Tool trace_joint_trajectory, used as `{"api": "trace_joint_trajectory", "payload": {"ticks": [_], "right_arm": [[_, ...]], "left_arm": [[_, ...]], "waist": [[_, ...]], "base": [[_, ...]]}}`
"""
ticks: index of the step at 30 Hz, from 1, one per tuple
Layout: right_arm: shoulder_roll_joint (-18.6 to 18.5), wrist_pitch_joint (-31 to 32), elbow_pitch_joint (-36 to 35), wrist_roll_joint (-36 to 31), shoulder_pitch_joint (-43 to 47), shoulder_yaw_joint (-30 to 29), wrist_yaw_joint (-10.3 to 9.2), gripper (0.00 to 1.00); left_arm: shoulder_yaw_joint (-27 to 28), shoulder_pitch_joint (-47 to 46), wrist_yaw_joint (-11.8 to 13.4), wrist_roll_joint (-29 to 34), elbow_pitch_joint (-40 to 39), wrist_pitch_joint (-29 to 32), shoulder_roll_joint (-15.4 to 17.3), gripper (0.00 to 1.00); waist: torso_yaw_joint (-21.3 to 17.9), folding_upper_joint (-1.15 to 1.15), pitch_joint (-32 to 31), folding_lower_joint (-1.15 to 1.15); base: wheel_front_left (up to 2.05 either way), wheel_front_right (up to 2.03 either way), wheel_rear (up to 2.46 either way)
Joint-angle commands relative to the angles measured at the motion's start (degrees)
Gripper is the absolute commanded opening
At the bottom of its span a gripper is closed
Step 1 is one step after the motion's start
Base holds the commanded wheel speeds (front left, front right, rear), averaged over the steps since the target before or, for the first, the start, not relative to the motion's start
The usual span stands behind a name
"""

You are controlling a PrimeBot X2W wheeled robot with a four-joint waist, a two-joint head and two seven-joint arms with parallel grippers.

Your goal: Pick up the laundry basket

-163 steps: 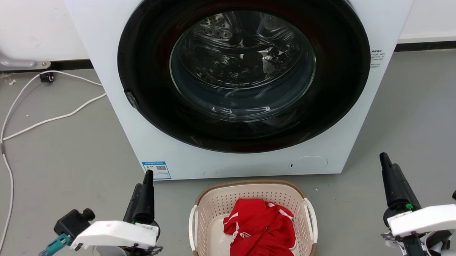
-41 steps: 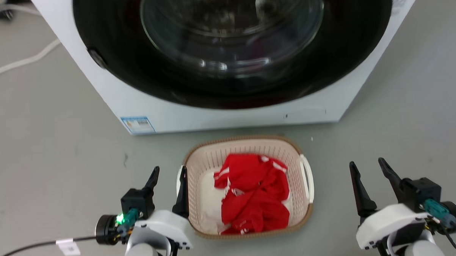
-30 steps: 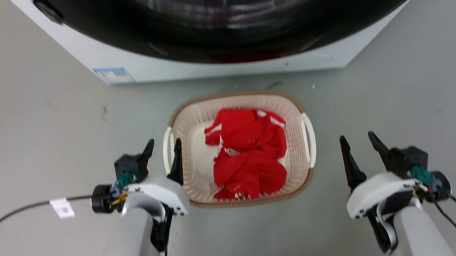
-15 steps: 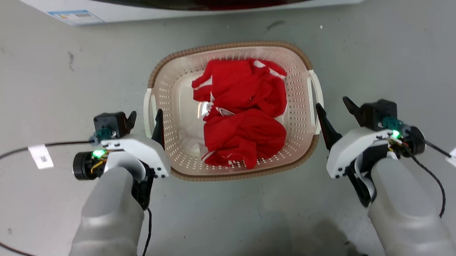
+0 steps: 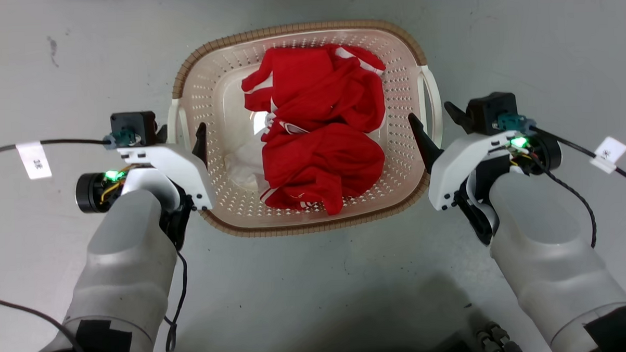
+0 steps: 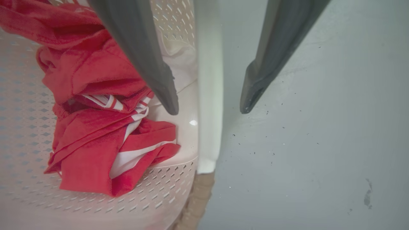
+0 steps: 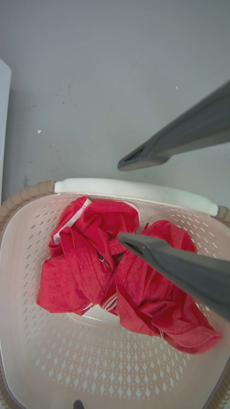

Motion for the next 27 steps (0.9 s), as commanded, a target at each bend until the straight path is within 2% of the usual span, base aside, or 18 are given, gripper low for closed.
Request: {"api": "trace_joint_trajectory", "payload": {"ticks": [1,10,11,12,13,27], "right_arm": [[0.01,-0.05,0.53,0.55,-1.38,0.63,-0.04,1.00],[0.00,1.33,4.34,5.83,-5.62,6.52,-0.04,1.00],[0.00,1.63,4.62,6.51,-5.82,6.97,-0.04,0.45],[0.01,1.63,4.91,6.99,-6.14,7.45,-0.04,0.15],[0.02,1.51,5.15,7.44,-6.50,7.90,-0.04,0.00],[0.31,2.20,9.17,11.55,-7.95,12.39,0.05,0.00]], "left_arm": [[-0.22,-0.87,-0.07,-0.41,0.33,0.25,0.12,1.00],[-1.68,-3.91,-0.10,-2.85,2.36,2.87,1.25,1.00],[-1.87,-4.05,-0.10,-3.20,2.49,3.27,1.03,1.00],[-2.12,-4.20,-0.11,-3.46,2.56,3.44,0.92,0.49],[-2.40,-4.32,-0.11,-3.86,2.52,3.40,0.73,0.00],[-8.41,-3.42,-0.17,-9.07,1.42,6.34,-1.42,0.00]], "waist": [[-0.31,0.00,0.73,-0.01],[-0.79,0.00,2.28,-0.01],[-0.76,0.00,2.33,-0.01],[-0.72,0.00,2.38,-0.01],[-0.69,0.00,2.43,-0.01],[0.25,0.00,0.37,-0.01]], "base": [[0.00,0.00,0.00],[0.00,0.00,0.00],[0.00,0.00,0.00],[0.00,0.00,0.00],[0.00,0.00,0.00],[0.00,0.00,0.00]]}}
